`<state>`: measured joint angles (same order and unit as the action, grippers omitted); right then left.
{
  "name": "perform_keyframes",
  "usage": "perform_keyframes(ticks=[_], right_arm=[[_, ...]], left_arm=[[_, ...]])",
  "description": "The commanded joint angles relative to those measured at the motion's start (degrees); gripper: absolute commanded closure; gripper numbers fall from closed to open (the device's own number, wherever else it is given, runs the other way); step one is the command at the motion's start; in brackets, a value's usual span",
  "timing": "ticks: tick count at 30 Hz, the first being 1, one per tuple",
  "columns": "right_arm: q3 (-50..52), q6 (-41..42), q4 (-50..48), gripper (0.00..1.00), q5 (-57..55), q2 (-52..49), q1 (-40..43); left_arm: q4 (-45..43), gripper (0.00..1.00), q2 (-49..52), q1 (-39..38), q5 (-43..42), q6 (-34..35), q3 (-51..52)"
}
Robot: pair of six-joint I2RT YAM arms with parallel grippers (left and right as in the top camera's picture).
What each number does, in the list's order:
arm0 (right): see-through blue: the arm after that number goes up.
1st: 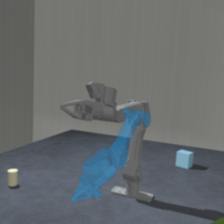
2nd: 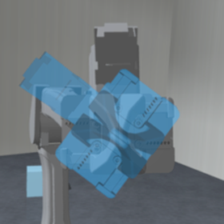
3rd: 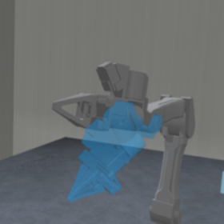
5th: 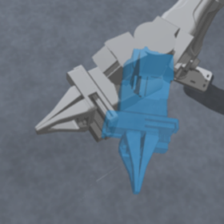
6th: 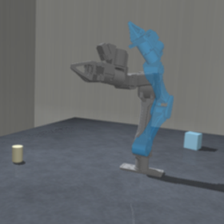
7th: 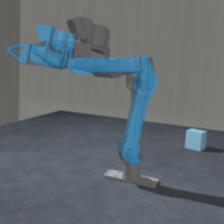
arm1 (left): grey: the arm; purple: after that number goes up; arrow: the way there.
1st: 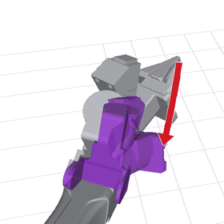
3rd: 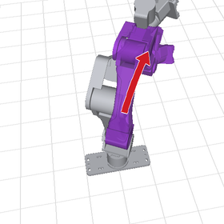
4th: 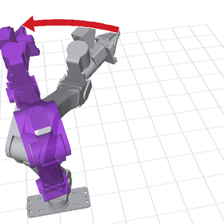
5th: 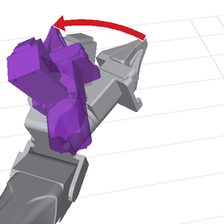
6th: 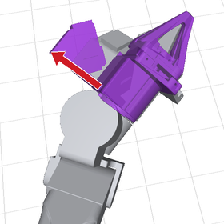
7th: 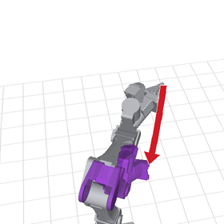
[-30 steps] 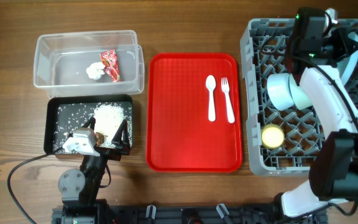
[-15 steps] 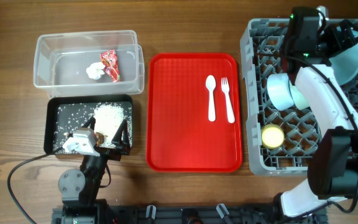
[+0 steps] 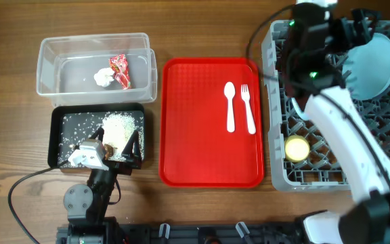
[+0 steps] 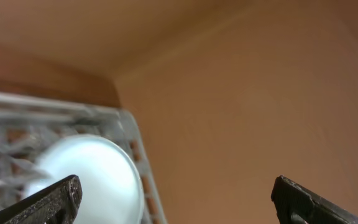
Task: Sort waste into correct bins and load items into the dishwasher rack
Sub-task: 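Move the right gripper to the white spoon and grasp it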
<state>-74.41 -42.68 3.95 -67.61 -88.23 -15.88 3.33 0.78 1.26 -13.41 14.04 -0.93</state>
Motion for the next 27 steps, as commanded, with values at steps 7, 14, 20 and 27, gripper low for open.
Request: perform_keyframes(ticks=[7,14,20,27], right_arm=[[-0.2,37.0,26.4,0.00,33.1,11.0,-17.1],[-0.1,61.3,39.4,0.01,64.5,9.9,-18.6],[-0.1,74.3,44.7,0.02,65.0,1.6,-18.6],[-0.1,74.4,38.1,0.14,65.0,-13.5,-15.8]], left_arm=[[-0.3,0.00,-0.6,0.5,-0.1,-0.2,0.6],[-0.3,0.00,-0.6,0.5,-0.1,-0.2,0.6],[-0.3,0.00,-0.6,0.5,-0.1,-0.2,0.6],[-0.3,0.00,-0.6,0.5,-0.1,-0.2,0.6]])
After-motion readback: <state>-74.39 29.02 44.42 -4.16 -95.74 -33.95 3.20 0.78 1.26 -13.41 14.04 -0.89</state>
